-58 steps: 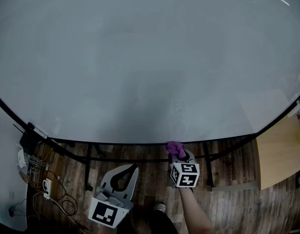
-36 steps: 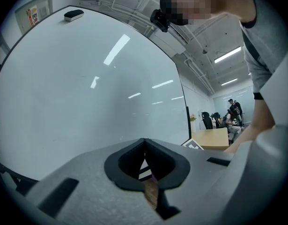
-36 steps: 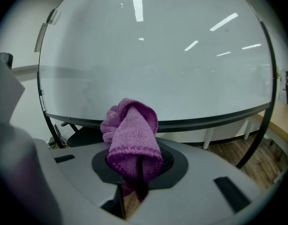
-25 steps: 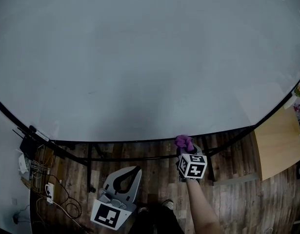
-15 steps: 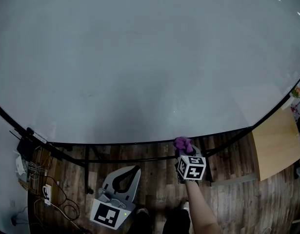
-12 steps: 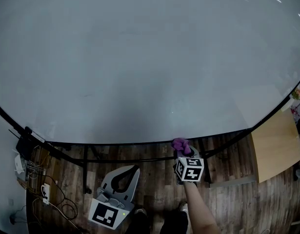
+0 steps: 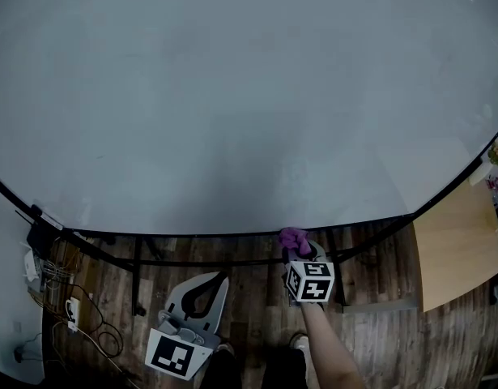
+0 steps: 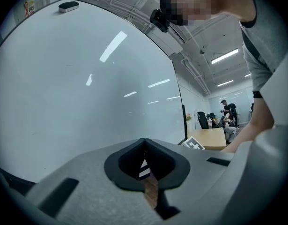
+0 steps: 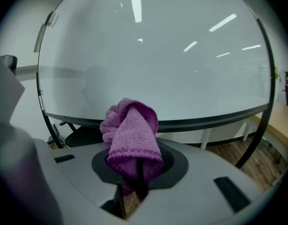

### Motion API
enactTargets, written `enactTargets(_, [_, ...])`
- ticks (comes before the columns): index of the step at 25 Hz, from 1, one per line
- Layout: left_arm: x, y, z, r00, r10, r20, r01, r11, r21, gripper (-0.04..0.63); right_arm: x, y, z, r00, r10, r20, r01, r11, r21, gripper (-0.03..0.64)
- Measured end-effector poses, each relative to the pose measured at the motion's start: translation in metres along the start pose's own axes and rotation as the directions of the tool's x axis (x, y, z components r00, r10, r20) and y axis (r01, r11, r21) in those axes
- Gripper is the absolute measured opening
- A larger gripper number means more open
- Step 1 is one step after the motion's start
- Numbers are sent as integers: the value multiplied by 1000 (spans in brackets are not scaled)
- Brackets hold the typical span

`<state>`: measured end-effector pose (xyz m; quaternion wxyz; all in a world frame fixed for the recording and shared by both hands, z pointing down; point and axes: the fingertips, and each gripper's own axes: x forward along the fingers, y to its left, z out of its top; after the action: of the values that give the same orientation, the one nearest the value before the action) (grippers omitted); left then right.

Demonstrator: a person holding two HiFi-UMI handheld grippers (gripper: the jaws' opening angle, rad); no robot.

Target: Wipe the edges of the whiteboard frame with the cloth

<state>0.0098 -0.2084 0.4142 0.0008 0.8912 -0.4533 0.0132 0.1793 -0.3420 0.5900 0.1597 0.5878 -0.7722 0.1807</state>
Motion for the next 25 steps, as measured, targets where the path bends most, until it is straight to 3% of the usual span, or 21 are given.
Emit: enactTargets(25, [92,-103,4,999,44,3,-44,999,-5,17,-22,-126,-1,998,52,-21,-53,998,-47,81])
